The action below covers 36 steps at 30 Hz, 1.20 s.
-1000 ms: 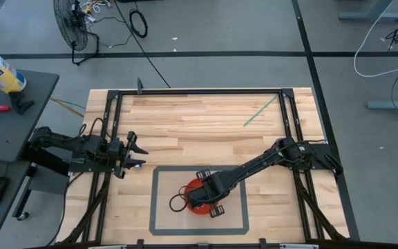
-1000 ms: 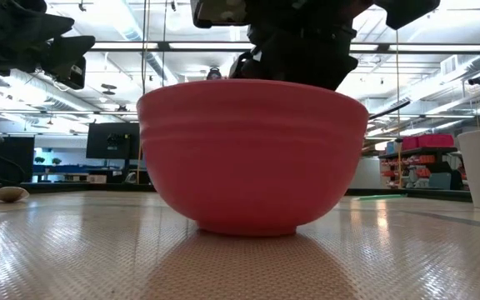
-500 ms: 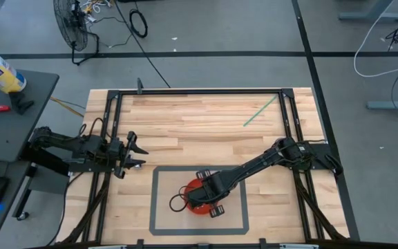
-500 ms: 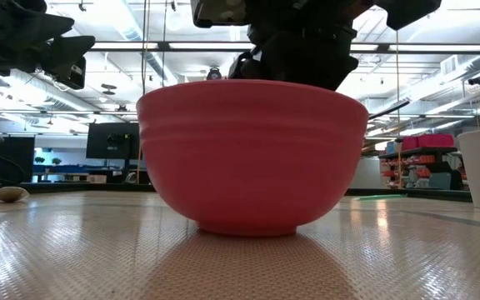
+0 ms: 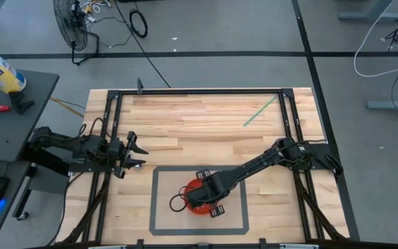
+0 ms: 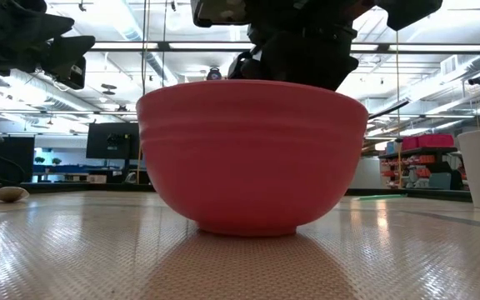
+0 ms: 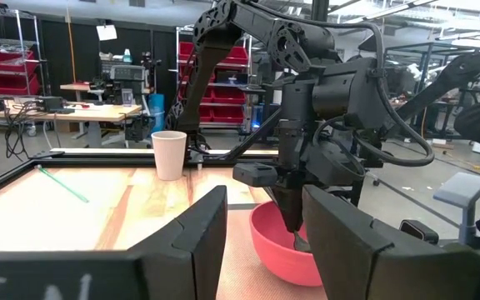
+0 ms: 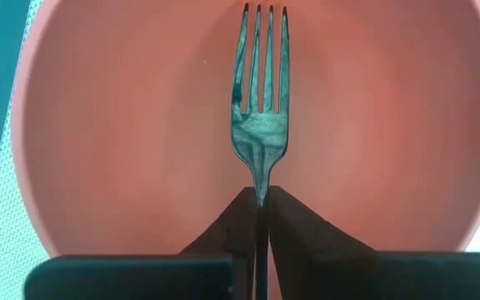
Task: Pick & Place Utensil
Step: Put the black fork into the orange bowl
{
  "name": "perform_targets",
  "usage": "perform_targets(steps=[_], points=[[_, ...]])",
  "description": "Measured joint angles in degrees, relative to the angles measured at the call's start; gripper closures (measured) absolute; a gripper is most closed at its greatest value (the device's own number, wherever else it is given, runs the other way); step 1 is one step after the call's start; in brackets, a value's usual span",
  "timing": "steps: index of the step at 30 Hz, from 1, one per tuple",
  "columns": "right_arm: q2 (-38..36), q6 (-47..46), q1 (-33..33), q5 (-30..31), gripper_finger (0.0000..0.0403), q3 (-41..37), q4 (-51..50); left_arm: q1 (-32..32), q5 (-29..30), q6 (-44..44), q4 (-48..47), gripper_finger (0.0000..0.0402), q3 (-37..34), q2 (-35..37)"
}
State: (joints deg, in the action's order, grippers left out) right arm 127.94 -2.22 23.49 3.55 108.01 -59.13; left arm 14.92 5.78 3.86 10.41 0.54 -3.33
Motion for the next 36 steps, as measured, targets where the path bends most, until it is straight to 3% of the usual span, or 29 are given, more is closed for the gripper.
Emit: perform_targets(steps=[28,36], points=[[0.0,0.31,0.0,0.0,0.0369,0.0,0.0,0.0,-0.02,0.0,0.0,0.0239,0.0,0.0],[0.0,0.24,-0.02,-0.01,0.0341,0.0,-0.02,0.02,0.0,0.0,0.0,0.0239,0.02,0.0]])
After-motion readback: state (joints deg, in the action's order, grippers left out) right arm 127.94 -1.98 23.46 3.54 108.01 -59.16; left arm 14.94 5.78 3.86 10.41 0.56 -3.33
